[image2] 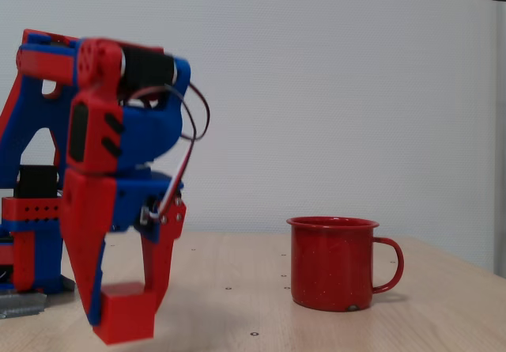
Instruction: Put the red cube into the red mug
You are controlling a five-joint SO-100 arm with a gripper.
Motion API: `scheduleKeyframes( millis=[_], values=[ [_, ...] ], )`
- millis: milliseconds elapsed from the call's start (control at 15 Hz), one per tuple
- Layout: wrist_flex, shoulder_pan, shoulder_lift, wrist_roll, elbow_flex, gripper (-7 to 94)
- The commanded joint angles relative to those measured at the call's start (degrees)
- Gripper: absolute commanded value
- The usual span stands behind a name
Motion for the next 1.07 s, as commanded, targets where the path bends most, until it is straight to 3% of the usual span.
scheduleKeyframes(
  millis=[0,867,1000],
  values=[
    [5.9,-0.3,6.3,3.0,-9.0,0],
    [16.2,-12.5,23.7,34.0,-16.9,0],
    [16.2,-14.1,25.2,43.1,-16.9,0]
  ],
)
